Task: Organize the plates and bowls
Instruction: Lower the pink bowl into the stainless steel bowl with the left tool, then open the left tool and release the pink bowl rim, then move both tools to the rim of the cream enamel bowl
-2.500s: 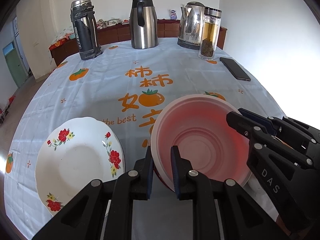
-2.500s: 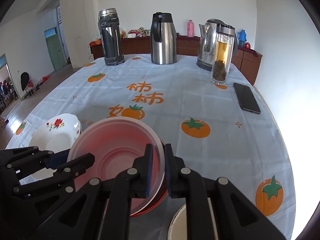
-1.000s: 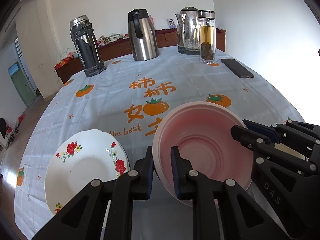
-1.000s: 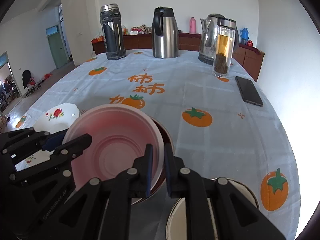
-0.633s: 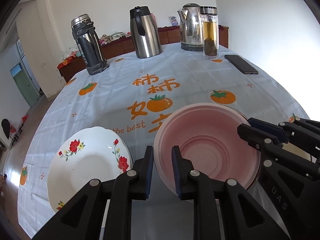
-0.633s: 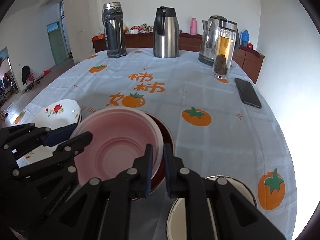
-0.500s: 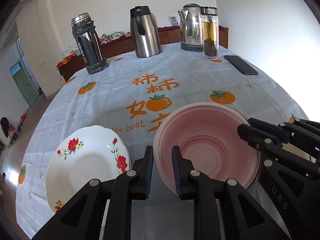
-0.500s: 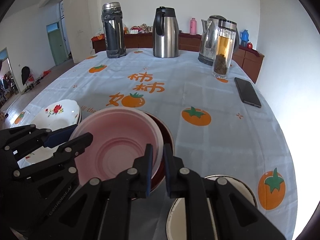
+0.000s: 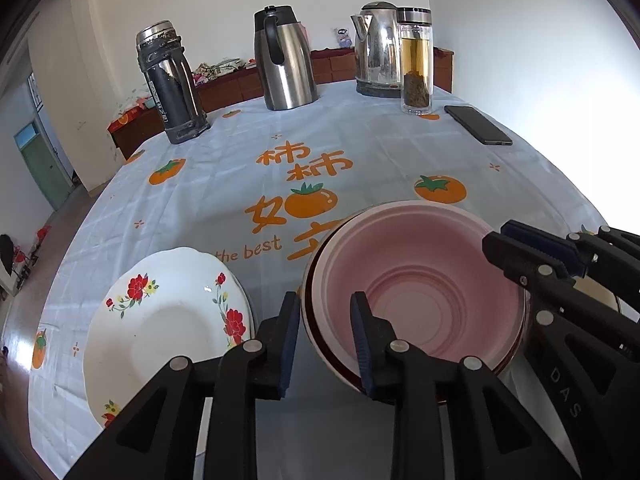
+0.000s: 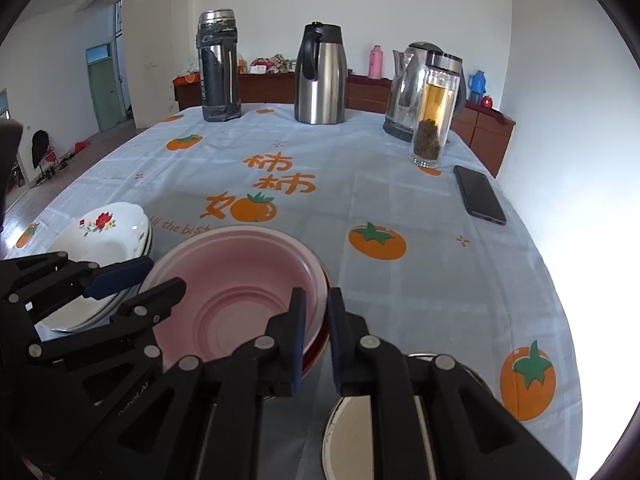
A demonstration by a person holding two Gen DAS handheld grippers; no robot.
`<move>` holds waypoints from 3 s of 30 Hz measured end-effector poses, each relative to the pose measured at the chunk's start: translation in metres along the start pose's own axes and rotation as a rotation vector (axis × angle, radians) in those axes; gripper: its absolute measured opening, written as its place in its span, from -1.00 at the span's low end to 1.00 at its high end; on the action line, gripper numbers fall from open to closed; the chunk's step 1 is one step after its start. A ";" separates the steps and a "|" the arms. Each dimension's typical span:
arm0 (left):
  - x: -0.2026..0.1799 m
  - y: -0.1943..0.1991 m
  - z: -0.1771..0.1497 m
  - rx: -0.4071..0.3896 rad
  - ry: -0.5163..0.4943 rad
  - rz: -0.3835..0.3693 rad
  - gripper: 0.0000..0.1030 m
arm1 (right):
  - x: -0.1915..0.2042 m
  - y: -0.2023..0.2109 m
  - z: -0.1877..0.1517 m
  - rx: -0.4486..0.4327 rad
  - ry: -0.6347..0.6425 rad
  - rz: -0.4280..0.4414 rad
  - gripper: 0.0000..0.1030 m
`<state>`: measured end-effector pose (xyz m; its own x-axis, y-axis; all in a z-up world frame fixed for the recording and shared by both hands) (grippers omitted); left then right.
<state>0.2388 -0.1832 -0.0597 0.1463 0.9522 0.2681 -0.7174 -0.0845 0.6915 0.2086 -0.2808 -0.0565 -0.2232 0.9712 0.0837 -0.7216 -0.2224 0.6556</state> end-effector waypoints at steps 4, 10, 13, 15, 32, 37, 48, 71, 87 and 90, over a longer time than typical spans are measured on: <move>0.000 0.000 0.000 0.003 0.002 -0.002 -0.38 | -0.004 -0.003 -0.001 0.010 -0.006 -0.012 -0.71; 0.001 0.001 0.001 -0.007 0.009 0.002 -0.07 | -0.005 -0.002 0.000 0.006 -0.011 -0.005 -0.66; 0.000 0.000 0.000 -0.005 0.008 0.002 -0.07 | -0.005 -0.002 -0.001 0.006 -0.012 -0.007 -0.63; 0.001 0.000 0.000 -0.001 0.008 0.003 -0.06 | -0.005 -0.001 -0.001 0.007 -0.012 -0.012 -0.61; 0.008 0.010 0.000 -0.011 0.031 0.022 0.25 | -0.002 0.017 0.001 -0.039 -0.013 -0.024 -0.11; 0.010 0.015 0.000 -0.015 0.040 0.016 0.25 | -0.001 0.027 0.002 -0.057 -0.017 -0.023 -0.04; 0.021 0.046 -0.012 -0.038 0.089 -0.039 0.25 | -0.005 0.066 -0.013 -0.111 -0.040 -0.008 -0.04; -0.073 0.070 -0.033 0.011 -0.003 -0.285 -0.29 | -0.097 0.089 -0.085 -0.089 -0.272 -0.016 -0.45; -0.106 0.047 -0.023 0.038 -0.031 -0.309 -0.42 | -0.102 0.070 -0.087 -0.075 -0.274 0.042 -0.78; -0.106 0.046 -0.024 0.036 -0.019 -0.305 -0.51 | -0.101 0.071 -0.088 -0.081 -0.280 0.041 -0.78</move>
<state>0.1739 -0.2813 -0.0720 0.3644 0.9295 0.0565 -0.6137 0.1941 0.7653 0.1220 -0.4026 -0.0845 -0.0717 0.9448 0.3197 -0.7681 -0.2568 0.5865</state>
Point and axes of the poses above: each gripper's, at about its wrist camera, not at the fingertips, and y roughly against the way its jaws point, x to its left, z to its top, the point moved 1 cm from there along -y, roughly the way its jaws point, and after that the axes turned 10 degrees about z, right-handed, at the moved point
